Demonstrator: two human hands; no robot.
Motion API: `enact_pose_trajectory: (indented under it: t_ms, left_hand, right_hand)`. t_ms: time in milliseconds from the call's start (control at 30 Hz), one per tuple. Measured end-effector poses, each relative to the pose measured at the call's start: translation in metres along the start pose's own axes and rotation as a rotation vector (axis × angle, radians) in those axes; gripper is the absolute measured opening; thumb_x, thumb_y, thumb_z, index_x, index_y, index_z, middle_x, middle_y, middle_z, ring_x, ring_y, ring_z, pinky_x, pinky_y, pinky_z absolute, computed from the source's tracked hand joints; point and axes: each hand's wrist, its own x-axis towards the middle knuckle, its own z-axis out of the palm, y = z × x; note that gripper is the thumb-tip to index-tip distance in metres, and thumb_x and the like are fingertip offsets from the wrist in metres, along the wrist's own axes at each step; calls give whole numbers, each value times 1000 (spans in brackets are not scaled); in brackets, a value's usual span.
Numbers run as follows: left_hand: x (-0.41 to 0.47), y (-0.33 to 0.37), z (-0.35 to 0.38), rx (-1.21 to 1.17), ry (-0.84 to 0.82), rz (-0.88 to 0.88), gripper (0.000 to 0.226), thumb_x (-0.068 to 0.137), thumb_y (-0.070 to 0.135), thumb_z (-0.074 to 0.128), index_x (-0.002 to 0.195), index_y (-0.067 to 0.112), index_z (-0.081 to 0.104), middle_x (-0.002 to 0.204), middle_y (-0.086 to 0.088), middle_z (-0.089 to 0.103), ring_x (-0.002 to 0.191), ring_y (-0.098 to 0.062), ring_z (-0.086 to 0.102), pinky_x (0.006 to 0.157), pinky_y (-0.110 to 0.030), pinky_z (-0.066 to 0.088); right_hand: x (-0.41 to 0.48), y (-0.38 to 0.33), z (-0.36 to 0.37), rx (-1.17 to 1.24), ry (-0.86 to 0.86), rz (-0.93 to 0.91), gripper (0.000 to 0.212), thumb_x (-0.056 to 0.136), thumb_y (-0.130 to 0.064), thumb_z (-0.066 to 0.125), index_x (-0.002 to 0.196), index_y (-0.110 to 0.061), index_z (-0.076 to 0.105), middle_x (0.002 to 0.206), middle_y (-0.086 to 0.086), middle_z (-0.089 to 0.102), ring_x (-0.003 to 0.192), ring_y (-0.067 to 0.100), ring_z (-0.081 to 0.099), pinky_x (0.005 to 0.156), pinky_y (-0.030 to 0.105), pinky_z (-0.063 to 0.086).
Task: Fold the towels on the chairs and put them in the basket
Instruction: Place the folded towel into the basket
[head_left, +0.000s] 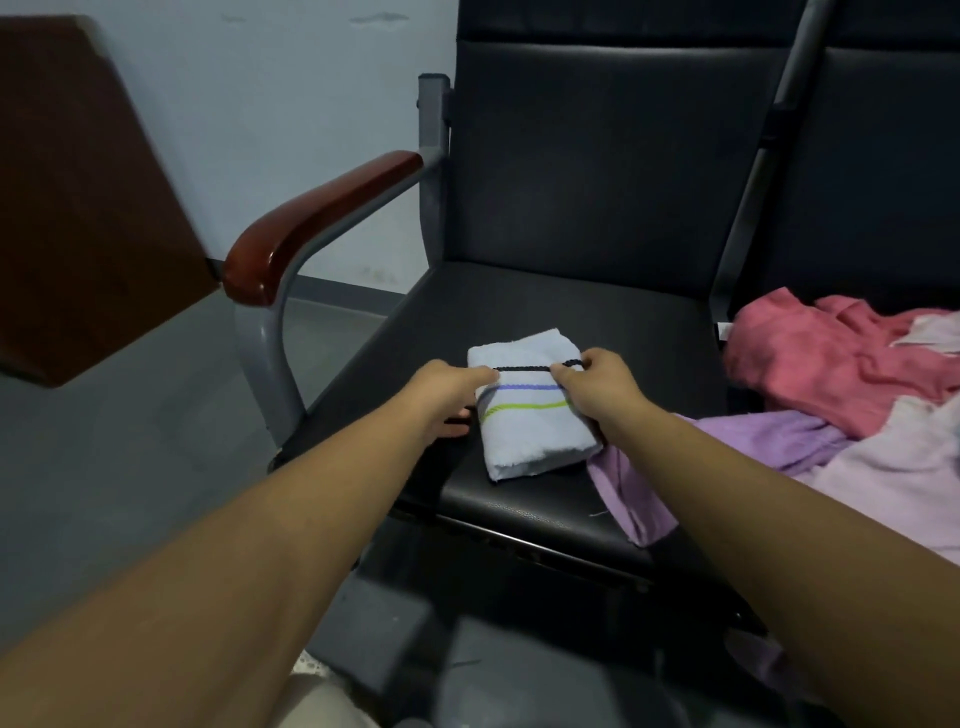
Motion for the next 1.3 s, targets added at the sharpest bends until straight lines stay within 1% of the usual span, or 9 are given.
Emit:
enact_pose_trajectory:
  t_ms: [133,233,367,533,633,733,867,1033,1300]
  left_hand:
    - [-1,3,-5,-148,-57,-72,29,87,29,76,108,12,66,89,-2,68,84,-16,65,77,-32,55]
    - [-7,5,-6,-264,-55,-50,26,88,18,75,110,9,66,103,-10,74,95,-26,71,90,-41,58]
    - [-21,12,-29,-453,-69,110,22,92,7,65,114,13,64,102,-13,76,89,-27,75,76,-42,61]
    - [-55,19,-91,-582,39,236,20,94,10,60,114,9,64,92,-11,75,75,-23,72,69,-41,62]
    - [-83,12,-136,-645,95,236,20,94,11,60,113,7,64,96,-15,73,78,-26,71,74,-44,61]
    - [-109,-13,-185,-702,162,230,21,94,9,60,114,7,63,97,-15,72,75,-25,71,69,-42,62]
    - [-136,-74,-253,-774,243,178,36,94,8,58,129,14,53,113,-19,69,81,-27,72,63,-44,62]
    - [-160,-169,-313,-798,351,94,45,97,6,51,142,7,46,125,-23,63,83,-26,69,60,-36,60]
    - [-196,-316,-307,-939,426,-194,35,98,9,47,131,1,55,108,-18,73,86,-26,72,70,-35,62]
  right_hand:
    - [-7,-9,8,99,-65,32,17,98,-22,57,99,-6,64,87,7,66,70,16,60,60,25,47]
    - [-17,-22,17,158,-81,38,20,98,-19,54,103,-3,65,89,10,69,74,20,64,63,27,51]
    - [-36,-51,26,287,-95,-8,23,98,-23,54,107,-4,62,105,17,71,93,30,70,82,43,58]
    - [-66,-103,49,364,-157,-156,22,98,-34,57,112,-17,62,104,3,68,91,18,66,73,34,56]
    - [-89,-133,83,469,-311,-102,38,92,-45,64,115,-15,64,108,7,73,94,25,71,82,42,59]
    - [-117,-158,123,585,-553,-16,34,92,-36,68,113,-9,69,103,12,76,95,30,74,84,49,59]
    - [-154,-170,197,462,-656,-66,30,90,-29,71,108,-5,70,97,13,77,91,32,74,85,50,59]
    - [-195,-152,287,232,-797,-138,28,92,-28,71,109,-6,66,100,11,75,86,25,73,70,35,60]
    - [-244,-62,377,-10,-1092,-80,19,92,-15,68,110,-8,66,92,4,70,74,14,66,60,24,54]
